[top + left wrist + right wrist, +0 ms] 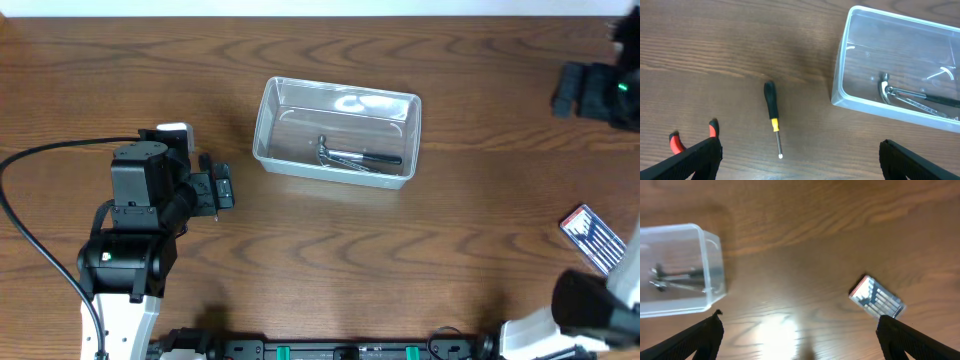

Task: Pack container
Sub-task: 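Open the right gripper and withdraw it to the right, then move the right gripper down over the blue screwdriver set case, then close the right gripper on the screwdriver case end, then lift the screwdriver case with the right gripper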

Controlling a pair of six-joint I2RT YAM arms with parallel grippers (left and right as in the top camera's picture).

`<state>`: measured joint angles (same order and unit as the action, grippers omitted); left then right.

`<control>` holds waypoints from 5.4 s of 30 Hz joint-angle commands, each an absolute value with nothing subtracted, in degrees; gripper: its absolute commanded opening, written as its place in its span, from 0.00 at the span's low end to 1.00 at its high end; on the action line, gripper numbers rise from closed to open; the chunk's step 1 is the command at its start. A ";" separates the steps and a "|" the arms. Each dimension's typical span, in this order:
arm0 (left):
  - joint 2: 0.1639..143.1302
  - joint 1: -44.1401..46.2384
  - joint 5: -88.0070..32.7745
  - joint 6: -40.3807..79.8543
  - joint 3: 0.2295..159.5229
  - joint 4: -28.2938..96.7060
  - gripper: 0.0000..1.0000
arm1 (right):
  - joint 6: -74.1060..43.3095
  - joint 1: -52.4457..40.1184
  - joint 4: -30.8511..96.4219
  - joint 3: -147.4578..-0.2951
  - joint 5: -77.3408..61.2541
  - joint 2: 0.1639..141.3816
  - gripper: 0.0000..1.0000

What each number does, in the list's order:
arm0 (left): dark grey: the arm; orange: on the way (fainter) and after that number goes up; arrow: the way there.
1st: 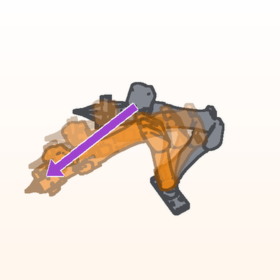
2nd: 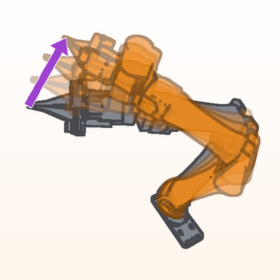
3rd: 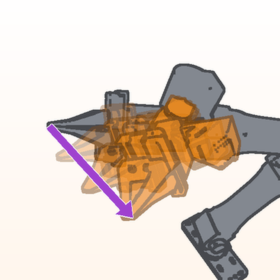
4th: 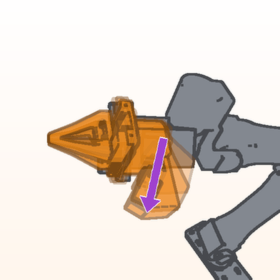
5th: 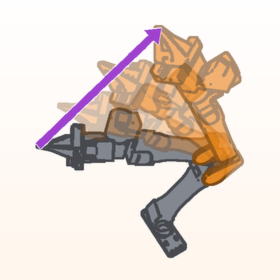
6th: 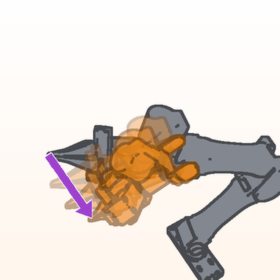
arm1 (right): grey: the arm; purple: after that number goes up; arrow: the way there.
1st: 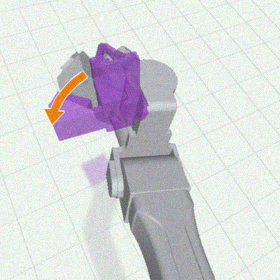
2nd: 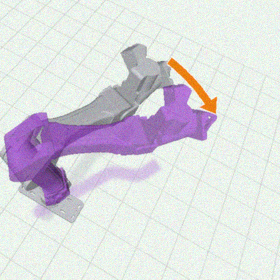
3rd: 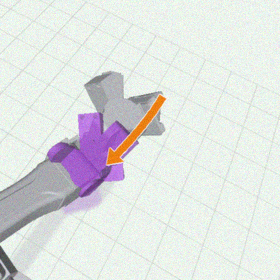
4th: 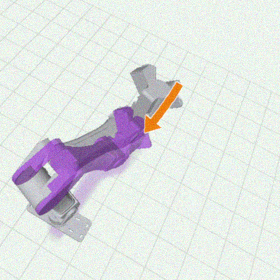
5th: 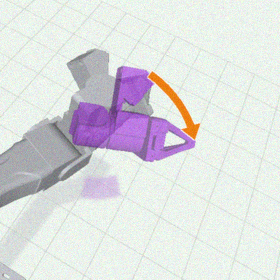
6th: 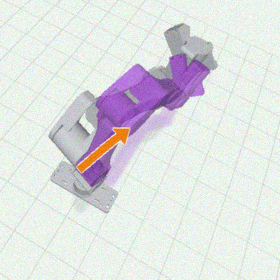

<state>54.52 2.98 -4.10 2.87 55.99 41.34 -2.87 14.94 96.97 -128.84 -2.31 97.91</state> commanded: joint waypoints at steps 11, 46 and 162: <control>54.08 2.63 -4.03 1.89 57.34 41.52 0.98 | 20.38 23.14 91.44 -105.08 -3.27 82.02 0.99; 53.10 2.63 -3.33 -0.40 57.34 40.60 0.98 | 59.09 42.15 63.57 -79.44 2.94 106.80 0.99; 53.04 2.63 -0.38 -0.40 57.34 35.05 0.98 | 59.18 37.01 41.32 -64.45 7.68 111.28 0.31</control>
<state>53.30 2.98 -1.06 0.10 55.99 35.35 62.48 38.54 42.89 -66.11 10.17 108.88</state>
